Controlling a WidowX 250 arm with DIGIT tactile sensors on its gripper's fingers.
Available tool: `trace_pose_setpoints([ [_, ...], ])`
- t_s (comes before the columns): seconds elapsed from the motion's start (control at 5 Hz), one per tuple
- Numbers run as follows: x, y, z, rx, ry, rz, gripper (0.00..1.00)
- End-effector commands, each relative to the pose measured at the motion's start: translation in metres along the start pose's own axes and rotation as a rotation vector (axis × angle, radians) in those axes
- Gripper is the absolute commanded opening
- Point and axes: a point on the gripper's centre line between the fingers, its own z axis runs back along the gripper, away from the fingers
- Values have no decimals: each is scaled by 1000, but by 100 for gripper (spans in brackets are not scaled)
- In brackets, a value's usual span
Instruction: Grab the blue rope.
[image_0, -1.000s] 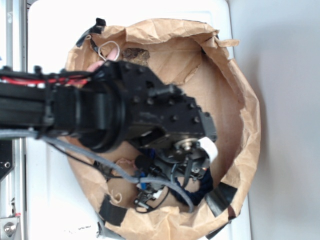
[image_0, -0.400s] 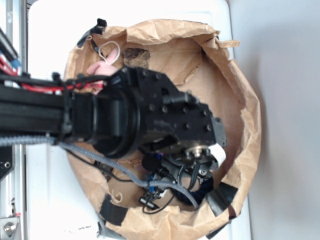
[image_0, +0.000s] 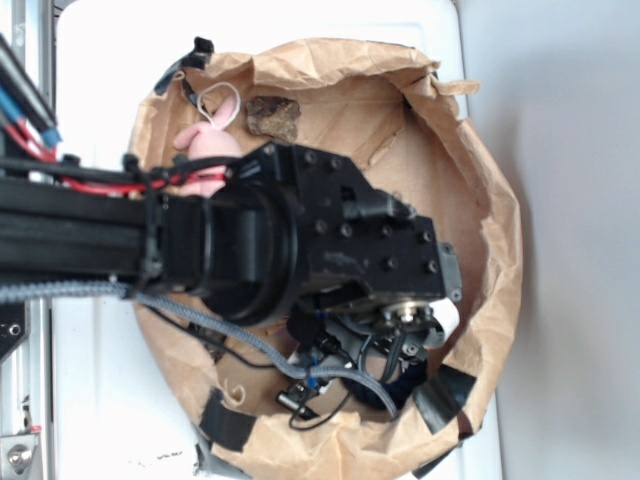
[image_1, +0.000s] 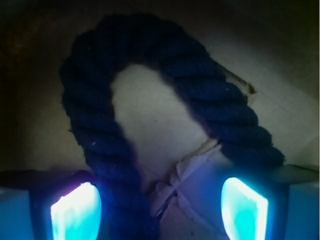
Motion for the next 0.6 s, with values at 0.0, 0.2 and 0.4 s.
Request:
trace_pose_setpoints([
  [0.0,4,-13,-1,-4,-29,-116,100],
  [0.2,4,-13,-1,-4,-29,-116,100],
  [0.4,-1,-24,-5,-15,-26,-154,100],
])
